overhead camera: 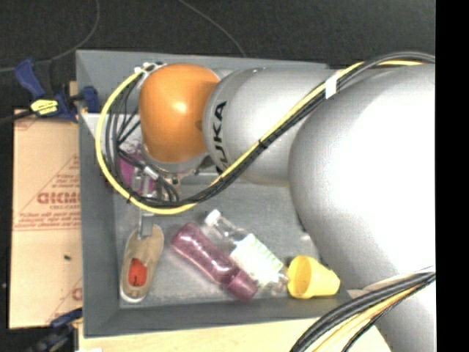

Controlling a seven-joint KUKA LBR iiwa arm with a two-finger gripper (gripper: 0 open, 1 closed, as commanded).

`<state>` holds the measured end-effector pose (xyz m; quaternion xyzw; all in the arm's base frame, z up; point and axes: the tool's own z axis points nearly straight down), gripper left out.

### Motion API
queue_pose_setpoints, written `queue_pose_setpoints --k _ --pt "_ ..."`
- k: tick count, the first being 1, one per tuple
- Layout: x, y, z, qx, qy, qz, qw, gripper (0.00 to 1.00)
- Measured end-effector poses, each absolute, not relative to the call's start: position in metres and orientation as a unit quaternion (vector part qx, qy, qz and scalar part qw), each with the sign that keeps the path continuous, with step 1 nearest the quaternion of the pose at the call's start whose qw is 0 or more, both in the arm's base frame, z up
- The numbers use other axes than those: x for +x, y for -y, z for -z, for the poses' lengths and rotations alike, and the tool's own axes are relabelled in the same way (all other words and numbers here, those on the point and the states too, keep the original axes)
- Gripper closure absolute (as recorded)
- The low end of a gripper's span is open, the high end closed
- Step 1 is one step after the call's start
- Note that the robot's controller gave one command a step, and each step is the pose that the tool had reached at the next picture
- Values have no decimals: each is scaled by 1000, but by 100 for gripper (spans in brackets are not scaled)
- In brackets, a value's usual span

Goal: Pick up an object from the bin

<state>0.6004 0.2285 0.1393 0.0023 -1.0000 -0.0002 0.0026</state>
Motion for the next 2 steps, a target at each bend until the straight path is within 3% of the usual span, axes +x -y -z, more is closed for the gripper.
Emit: queue_pose_setpoints --k 1,2 --pt "603 -227 -145 0 1000 1 -1 0" --pt "648 -237 -104 -108 994 8 -13 0"
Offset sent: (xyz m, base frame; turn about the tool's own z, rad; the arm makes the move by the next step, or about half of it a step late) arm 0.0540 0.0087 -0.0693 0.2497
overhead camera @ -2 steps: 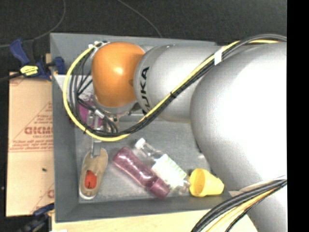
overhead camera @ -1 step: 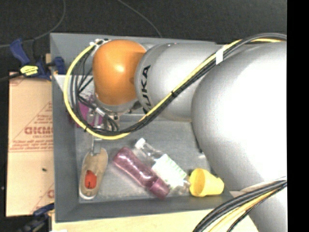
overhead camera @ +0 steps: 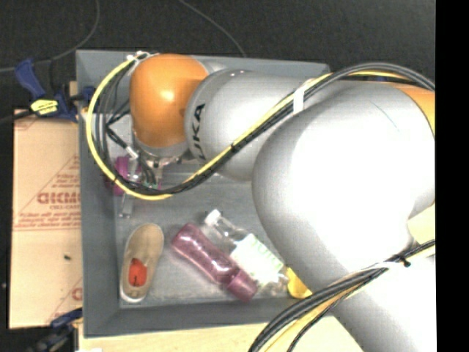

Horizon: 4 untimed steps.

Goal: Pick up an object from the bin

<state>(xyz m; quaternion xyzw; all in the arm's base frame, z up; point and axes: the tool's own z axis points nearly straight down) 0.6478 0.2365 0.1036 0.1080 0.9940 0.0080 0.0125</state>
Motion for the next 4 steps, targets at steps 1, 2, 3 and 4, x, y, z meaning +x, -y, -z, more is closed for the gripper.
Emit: queue_pose_setpoints --k 1,2,3,4 --pt "593 -115 -133 -25 -1000 -1 3 0" --pt "650 -212 -112 151 -988 -12 18 0" --pt "608 -88 -84 58 -998 -7 13 0" --pt "660 -200 -86 245 -969 -17 23 100"
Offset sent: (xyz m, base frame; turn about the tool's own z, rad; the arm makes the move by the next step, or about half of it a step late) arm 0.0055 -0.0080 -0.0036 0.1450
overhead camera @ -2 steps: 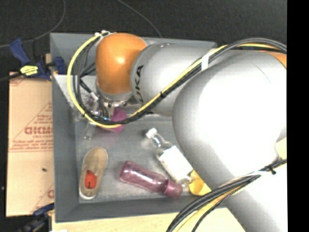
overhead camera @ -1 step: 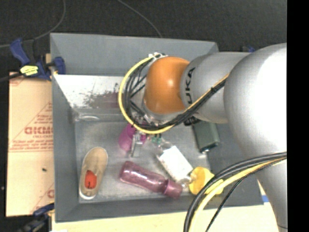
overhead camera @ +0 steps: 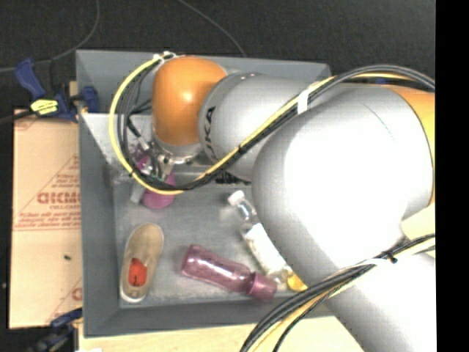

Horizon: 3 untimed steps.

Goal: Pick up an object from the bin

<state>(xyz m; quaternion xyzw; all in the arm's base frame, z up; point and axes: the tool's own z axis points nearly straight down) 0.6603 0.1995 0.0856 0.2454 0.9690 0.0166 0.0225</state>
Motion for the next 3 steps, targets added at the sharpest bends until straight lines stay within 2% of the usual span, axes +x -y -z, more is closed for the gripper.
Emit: queue_pose_setpoints --k 1,2,3 --pt "660 -199 -85 246 -969 -18 23 100" --pt "663 -199 -137 244 -969 -19 27 100" --pt "661 -197 -125 246 -969 -18 24 100"
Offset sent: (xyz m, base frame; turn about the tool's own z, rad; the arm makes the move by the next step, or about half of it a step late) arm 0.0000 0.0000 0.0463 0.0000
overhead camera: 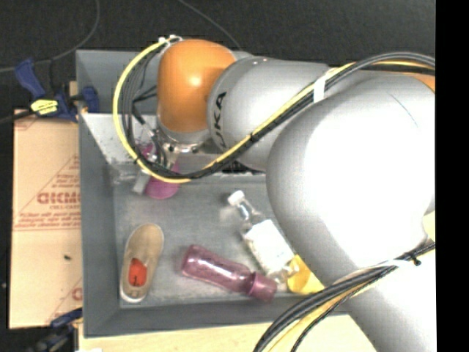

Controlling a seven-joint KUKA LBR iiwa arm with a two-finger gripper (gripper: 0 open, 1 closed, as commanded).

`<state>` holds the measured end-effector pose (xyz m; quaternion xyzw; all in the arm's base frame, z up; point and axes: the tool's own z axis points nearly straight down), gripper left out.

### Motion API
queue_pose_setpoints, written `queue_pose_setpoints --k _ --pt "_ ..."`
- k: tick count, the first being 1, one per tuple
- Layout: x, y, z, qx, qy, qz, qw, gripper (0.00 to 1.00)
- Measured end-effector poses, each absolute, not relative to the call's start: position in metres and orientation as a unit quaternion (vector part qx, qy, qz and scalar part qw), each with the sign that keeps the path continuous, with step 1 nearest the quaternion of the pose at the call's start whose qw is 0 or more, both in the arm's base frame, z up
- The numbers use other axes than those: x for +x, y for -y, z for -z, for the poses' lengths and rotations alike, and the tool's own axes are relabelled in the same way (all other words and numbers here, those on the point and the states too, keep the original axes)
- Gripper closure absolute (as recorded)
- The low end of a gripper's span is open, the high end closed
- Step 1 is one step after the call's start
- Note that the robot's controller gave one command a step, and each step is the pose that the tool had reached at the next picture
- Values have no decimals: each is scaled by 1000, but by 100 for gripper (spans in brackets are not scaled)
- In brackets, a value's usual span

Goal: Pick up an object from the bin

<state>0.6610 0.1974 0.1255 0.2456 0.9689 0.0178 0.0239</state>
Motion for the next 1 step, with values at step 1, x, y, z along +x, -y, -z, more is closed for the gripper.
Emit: queue_pose_setpoints --k 1 --pt "665 -198 -167 244 -969 -20 30 100"
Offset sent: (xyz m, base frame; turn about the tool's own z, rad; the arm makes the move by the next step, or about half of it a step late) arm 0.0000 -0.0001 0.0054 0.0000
